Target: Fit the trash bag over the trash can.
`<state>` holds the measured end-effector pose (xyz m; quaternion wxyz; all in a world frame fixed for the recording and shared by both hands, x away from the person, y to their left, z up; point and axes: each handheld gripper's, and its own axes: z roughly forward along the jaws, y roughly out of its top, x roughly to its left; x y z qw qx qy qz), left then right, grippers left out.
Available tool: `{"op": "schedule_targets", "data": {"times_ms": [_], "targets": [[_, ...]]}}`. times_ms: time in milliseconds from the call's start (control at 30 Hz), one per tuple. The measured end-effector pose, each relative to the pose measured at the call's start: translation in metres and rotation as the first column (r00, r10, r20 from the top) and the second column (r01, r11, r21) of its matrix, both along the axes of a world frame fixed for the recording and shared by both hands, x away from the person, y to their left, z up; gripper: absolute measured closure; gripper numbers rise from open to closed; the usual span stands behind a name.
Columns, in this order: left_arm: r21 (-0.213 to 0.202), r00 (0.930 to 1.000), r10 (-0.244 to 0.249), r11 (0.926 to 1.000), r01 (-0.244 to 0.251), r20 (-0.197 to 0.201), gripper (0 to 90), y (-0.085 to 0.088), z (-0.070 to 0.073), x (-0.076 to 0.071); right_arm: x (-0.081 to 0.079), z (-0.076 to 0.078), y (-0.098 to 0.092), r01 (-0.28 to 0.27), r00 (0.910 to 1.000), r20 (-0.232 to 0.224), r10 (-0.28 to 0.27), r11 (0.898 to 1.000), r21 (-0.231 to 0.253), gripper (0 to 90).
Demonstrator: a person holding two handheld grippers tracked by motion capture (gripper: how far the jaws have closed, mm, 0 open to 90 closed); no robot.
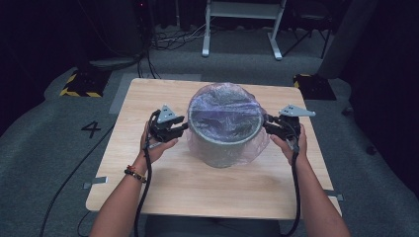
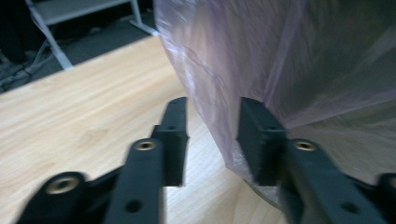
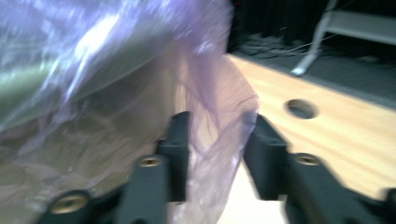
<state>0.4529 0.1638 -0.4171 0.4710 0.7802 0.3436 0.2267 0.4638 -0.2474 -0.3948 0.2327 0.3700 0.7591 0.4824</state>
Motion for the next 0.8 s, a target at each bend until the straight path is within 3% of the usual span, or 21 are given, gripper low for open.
{"op": "schedule_targets", "data": {"times_ms": [67,200,300,400,433,467,500,567,600,633,667,800], "targets": [[-0.027,1.0000,0.006,0.9996,-0.006,0.002,53.9,0.007,0.004,-0.003,-0.002,0.006,-0.006,0.026,0.9995,0.017,-0.026,1.000,-0.004,55.8],[-0.063,0.9995,0.000,0.9980,0.002,0.031,42.5,0.021,0.013,-0.013,-0.010,0.018,-0.022,-0.003,0.9978,0.066,0.003,1.000,-0.002,39.8],[-0.092,0.9983,-0.015,0.9955,0.020,0.056,39.3,0.027,0.020,-0.020,-0.015,0.028,-0.031,-0.039,0.9942,0.101,0.037,0.999,0.019,37.1],[-0.095,0.9974,-0.029,0.9948,0.035,0.066,36.0,0.027,0.024,-0.027,-0.018,0.034,-0.035,-0.069,0.9903,0.123,0.065,0.997,0.032,36.7],[-0.097,0.9956,-0.059,0.9931,0.066,0.072,34.5,0.026,0.025,-0.032,-0.022,0.039,-0.035,-0.117,0.9839,0.142,0.109,0.992,0.048,36.9],[-0.099,0.9943,-0.079,0.9913,0.086,0.072,34.5,0.025,0.025,-0.037,-0.022,0.039,-0.035,-0.117,0.9839,0.142,0.109,0.992,0.048,36.9],[-0.094,0.9929,-0.098,0.9901,0.104,0.067,31.7,0.023,0.024,-0.042,-0.023,0.045,-0.032,-0.131,0.9789,0.162,0.124,0.991,0.032,36.8],[-0.067,0.9877,-0.136,0.9877,0.141,0.076,30.6,0.016,0.021,-0.055,-0.024,0.047,-0.031,-0.140,0.9780,0.160,0.133,0.990,0.029,37.0],[-0.044,0.9848,-0.158,0.9859,0.162,0.071,29.1,0.010,0.016,-0.064,-0.023,0.053,-0.023,-0.161,0.9730,0.167,0.160,0.987,-0.005,36.6],[-0.044,0.9848,-0.158,0.9859,0.162,0.071,27.1,0.010,0.016,-0.064,-0.023,0.053,-0.023,-0.161,0.9730,0.167,0.160,0.987,-0.005,36.6],[-0.049,0.9804,-0.190,0.9800,0.193,0.052,25.6,0.004,0.009,-0.074,-0.021,0.058,-0.016,-0.191,0.9670,0.170,0.190,0.982,-0.012,36.7],[-0.034,0.9740,-0.223,0.9739,0.225,0.038,22.2,-0.008,-0.002,-0.084,-0.016,0.063,-0.006,-0.207,0.9651,0.159,0.208,0.978,-0.028,35.8]]}}
